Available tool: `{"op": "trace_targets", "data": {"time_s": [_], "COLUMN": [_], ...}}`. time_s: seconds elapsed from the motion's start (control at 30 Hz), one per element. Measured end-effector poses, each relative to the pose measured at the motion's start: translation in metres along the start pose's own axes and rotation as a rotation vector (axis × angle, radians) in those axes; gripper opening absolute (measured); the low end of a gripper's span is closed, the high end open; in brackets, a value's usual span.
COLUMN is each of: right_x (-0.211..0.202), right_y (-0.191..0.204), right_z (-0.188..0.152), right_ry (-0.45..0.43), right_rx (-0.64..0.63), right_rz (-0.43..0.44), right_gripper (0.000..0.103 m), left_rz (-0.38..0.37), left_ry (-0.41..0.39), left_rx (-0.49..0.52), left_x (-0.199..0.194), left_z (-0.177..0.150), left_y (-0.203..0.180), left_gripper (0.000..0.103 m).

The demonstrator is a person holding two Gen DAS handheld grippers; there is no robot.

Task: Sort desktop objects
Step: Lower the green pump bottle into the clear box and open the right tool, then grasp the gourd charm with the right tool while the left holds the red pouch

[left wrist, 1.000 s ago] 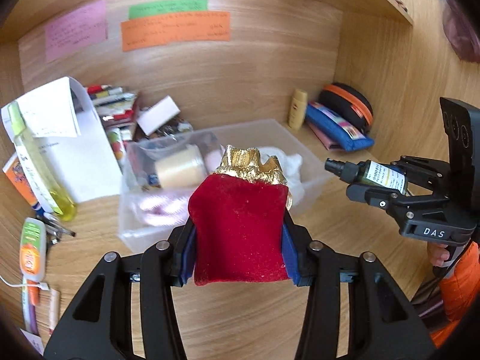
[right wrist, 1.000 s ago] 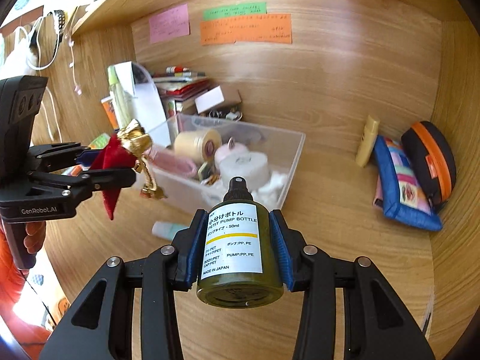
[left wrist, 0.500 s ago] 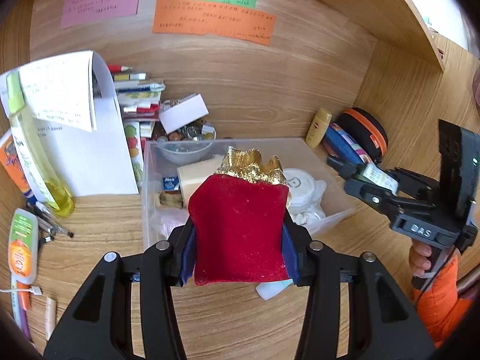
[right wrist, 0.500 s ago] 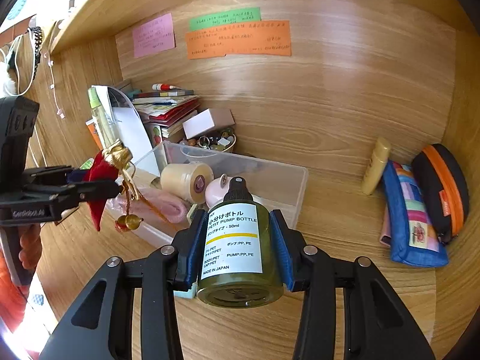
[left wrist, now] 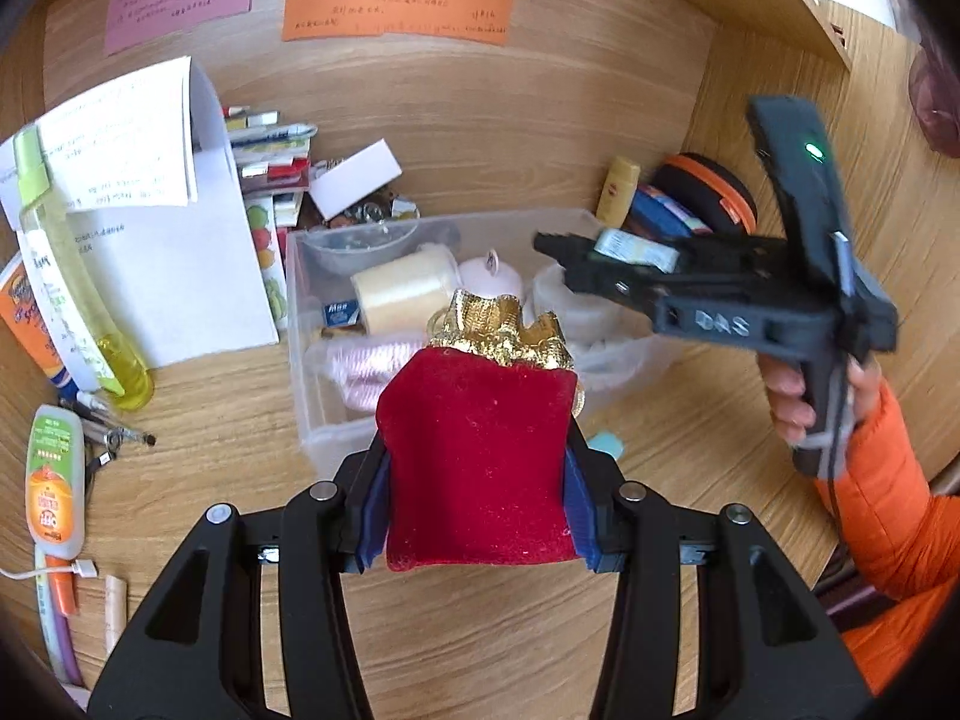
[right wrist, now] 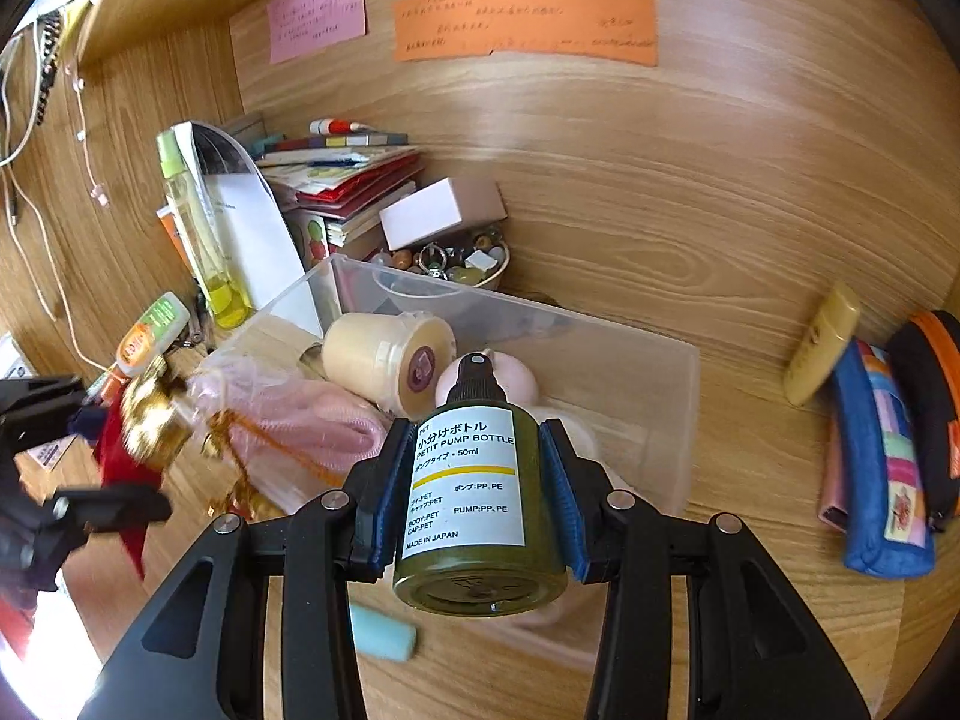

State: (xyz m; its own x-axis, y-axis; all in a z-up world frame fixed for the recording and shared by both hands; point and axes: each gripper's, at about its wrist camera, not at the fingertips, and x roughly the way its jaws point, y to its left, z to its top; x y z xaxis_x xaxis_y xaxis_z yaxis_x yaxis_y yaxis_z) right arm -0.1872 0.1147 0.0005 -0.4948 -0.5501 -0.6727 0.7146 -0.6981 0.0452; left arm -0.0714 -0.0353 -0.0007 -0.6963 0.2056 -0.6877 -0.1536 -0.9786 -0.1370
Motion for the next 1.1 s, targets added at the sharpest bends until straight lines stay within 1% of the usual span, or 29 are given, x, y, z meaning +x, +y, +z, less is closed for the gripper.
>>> {"op": "trace_targets", "data": {"time_s": [0.1,0.23,0.4,0.57,0.67,0.73,0.77,0.87,0.93,1.0,1.1], "right_x": [0.016,0.031,0.03,0.018,0.004,-0.006,-0.009,-0.023,-0.029,-0.029,-0.018], "right_y": [0.005,0.012,0.014,0.014,0.021,0.027,0.029,0.041,0.049,0.059,0.073], "right_z": [0.005,0.005,0.003,-0.001,-0.006,-0.01,-0.012,-0.02,-0.027,-0.035,-0.046], "right_ry": [0.024,0.058,0.063,0.052,0.032,0.014,0.007,-0.017,-0.021,-0.008,0.034], "right_rx": [-0.008,-0.024,-0.028,-0.012,-0.033,-0.052,-0.061,-0.093,-0.118,-0.143,-0.174], "right_rz": [-0.008,-0.007,-0.005,0.014,0.034,0.038,0.04,0.061,0.081,0.109,0.133], "right_gripper": [0.038,0.038,0.038,0.039,0.04,0.046,0.047,0.048,0.048,0.048,0.048], "left_rz": [-0.008,-0.04,-0.057,-0.041,-0.037,-0.036,-0.04,-0.06,-0.048,-0.037,-0.014], "left_ry": [0.016,0.046,0.096,0.14,0.142,0.135,0.132,0.122,0.114,0.107,0.083], "left_rx": [-0.007,-0.005,0.022,0.002,-0.035,-0.061,-0.071,-0.097,-0.101,-0.107,-0.124], "left_x": [0.001,0.004,0.01,0.017,0.017,0.015,0.014,0.01,0.005,0.0,-0.008], "left_z": [-0.005,-0.014,-0.028,-0.042,-0.046,-0.048,-0.048,-0.05,-0.053,-0.054,-0.054], "left_y": [0.004,0.006,0.002,0.008,0.015,0.02,0.022,0.025,0.026,0.026,0.03], "left_gripper": [0.047,0.048,0.047,0.047,0.047,0.047,0.047,0.047,0.047,0.047,0.047]}}
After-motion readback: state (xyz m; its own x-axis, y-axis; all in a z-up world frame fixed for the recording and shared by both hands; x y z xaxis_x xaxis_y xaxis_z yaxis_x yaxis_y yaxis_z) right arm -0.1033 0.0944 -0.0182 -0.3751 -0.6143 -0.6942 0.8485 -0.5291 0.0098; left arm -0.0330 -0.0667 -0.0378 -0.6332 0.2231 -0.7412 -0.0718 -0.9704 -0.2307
